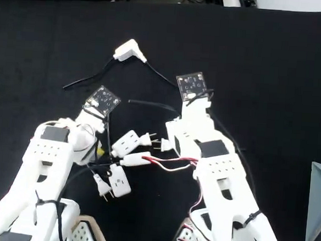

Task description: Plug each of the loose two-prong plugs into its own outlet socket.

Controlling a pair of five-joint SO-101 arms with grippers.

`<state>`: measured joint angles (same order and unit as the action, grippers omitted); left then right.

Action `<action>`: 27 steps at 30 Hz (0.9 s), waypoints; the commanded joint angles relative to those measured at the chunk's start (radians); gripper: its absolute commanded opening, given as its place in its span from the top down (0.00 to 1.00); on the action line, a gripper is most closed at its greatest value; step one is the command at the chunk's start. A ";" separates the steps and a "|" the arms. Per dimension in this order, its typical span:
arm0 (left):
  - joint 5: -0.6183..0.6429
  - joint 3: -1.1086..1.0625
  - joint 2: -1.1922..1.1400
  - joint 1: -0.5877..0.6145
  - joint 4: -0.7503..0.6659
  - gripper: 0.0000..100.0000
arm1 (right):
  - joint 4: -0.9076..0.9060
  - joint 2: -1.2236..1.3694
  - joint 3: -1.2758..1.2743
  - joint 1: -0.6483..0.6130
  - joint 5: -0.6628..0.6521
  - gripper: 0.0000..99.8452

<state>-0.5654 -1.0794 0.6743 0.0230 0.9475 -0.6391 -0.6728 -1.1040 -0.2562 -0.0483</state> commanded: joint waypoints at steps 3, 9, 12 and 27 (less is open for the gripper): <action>0.063 0.082 0.110 0.031 0.038 0.75 | 0.021 -0.001 0.044 0.006 -0.006 0.99; 0.170 0.150 0.137 -0.038 0.034 0.75 | 0.021 -0.001 0.044 0.006 -0.006 0.99; 0.201 0.147 0.091 -0.127 0.003 0.75 | 0.021 -0.001 0.044 0.006 -0.006 0.99; 0.316 0.285 -0.281 -0.314 -0.071 0.75 | 0.021 -0.002 0.047 0.014 -0.006 0.99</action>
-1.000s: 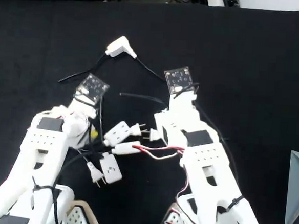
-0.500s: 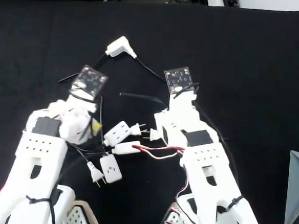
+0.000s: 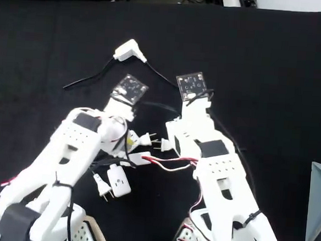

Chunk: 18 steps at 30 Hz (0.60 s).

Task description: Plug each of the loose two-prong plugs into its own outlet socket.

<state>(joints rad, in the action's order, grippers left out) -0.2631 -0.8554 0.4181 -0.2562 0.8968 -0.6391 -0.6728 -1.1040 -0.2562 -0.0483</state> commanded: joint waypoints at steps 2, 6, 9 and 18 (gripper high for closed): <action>0.014 0.058 -0.055 -0.036 -0.040 0.75 | 0.021 -0.002 0.047 0.014 -0.006 0.99; 0.003 0.053 -0.138 0.028 -0.110 0.75 | 0.021 -0.002 0.047 0.014 -0.006 0.99; -0.054 0.061 -0.196 0.081 -0.138 0.76 | 0.021 -0.002 0.047 0.014 -0.006 0.99; -0.098 0.051 -0.175 0.163 -0.143 0.85 | 0.021 -0.002 0.047 0.014 -0.008 0.99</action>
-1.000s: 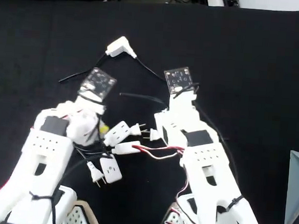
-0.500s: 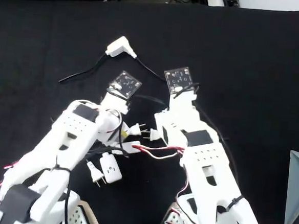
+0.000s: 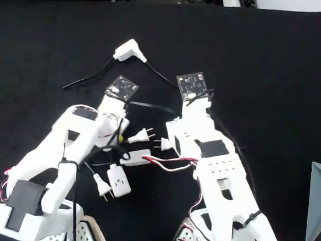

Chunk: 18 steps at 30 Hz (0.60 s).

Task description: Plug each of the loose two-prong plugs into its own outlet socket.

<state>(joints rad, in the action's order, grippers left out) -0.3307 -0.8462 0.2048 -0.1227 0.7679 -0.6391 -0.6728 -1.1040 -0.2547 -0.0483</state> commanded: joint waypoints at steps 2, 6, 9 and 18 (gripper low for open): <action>-0.049 0.035 0.052 0.036 -0.011 0.85 | 0.021 -0.002 0.045 0.012 -0.008 0.99; -0.051 0.018 0.089 0.038 0.020 0.82 | 0.021 -0.001 0.045 0.011 -0.008 0.99; -0.038 0.036 0.163 0.039 0.126 0.73 | 0.021 -0.001 0.045 0.011 -0.008 0.99; -0.173 -0.012 0.367 0.142 0.242 0.72 | 0.021 -0.001 0.044 0.011 -0.008 0.99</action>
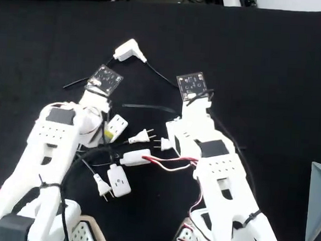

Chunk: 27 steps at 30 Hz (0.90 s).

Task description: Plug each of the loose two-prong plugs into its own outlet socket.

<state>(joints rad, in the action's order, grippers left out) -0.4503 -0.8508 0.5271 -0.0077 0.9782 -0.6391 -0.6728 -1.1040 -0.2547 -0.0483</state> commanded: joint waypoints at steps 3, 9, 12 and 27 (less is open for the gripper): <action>-0.094 -0.059 0.043 0.030 0.026 0.76 | 0.021 -0.001 0.044 0.009 -0.008 0.99; -0.149 -0.156 0.043 0.030 -0.060 0.81 | 0.021 -0.001 0.044 0.008 -0.008 0.99; -0.149 -0.216 0.043 0.028 -0.137 0.87 | 0.021 -0.001 0.042 0.008 -0.008 0.99; -0.370 -0.128 0.052 0.216 -0.051 0.97 | 0.021 -0.001 0.042 0.006 -0.008 0.99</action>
<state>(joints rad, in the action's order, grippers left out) -0.7587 -1.0564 0.5593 0.1550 0.8753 -0.6391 -0.6728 -1.1040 -0.2547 -0.0483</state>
